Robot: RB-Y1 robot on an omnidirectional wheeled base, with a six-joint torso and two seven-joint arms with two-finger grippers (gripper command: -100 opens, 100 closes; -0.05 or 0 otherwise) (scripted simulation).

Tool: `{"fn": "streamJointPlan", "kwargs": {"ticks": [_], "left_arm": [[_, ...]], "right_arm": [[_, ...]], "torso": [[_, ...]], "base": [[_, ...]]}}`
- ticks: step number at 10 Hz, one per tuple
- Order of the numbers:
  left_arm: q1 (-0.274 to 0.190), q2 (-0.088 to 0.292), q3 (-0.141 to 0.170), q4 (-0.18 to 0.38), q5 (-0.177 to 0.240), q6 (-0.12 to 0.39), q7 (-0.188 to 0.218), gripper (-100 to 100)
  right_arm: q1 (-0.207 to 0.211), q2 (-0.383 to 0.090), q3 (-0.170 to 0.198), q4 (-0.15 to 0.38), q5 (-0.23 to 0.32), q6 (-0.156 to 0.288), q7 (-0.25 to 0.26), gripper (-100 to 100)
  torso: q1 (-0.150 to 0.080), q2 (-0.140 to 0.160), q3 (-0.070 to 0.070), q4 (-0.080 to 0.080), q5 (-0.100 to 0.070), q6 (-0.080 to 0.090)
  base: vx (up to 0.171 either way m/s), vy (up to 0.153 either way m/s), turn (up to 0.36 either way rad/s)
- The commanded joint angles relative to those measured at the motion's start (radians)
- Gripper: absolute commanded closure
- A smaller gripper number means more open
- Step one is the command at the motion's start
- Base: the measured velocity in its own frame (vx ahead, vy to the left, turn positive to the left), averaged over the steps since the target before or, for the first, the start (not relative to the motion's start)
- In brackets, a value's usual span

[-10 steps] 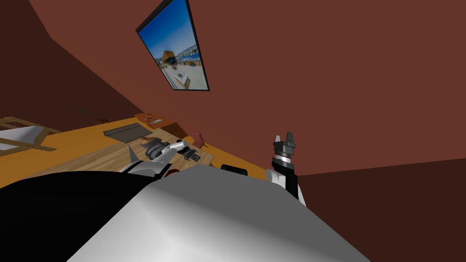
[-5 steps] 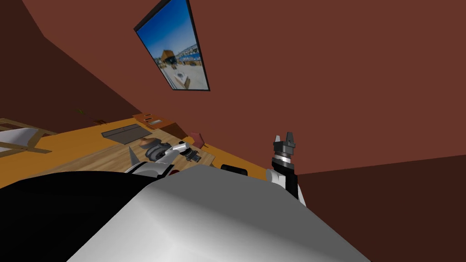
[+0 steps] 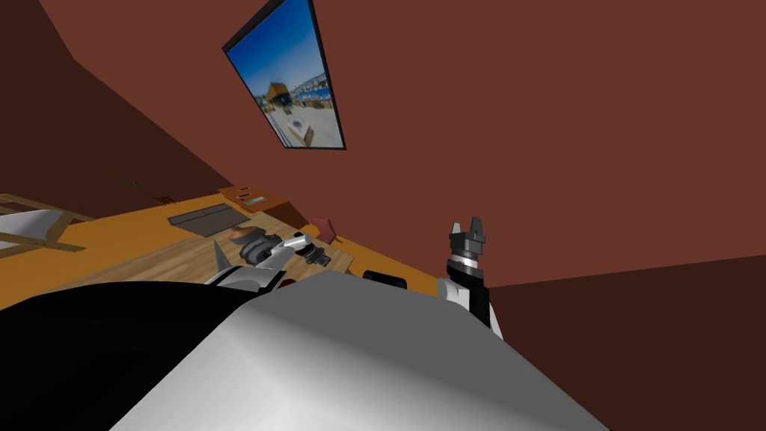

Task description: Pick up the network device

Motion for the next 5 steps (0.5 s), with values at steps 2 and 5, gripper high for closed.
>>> {"fn": "streamJointPlan", "kwargs": {"ticks": [2,5], "left_arm": [[-0.005,0.029,0.007,-0.007,0.017,0.029,-0.012,100],[-0.005,0.042,0.011,-0.016,0.023,0.043,-0.013,0]], "right_arm": [[0.000,0.000,0.000,0.000,0.000,0.000,0.000,0],[0.000,0.000,0.000,0.000,0.000,0.000,0.000,0]], "torso": [[0.000,0.000,0.000,0.000,0.000,0.000],[-0.004,0.000,0.000,0.000,-0.001,0.000]], "base": [[0.005,-0.024,0.024],[0.010,-0.042,0.024]]}}
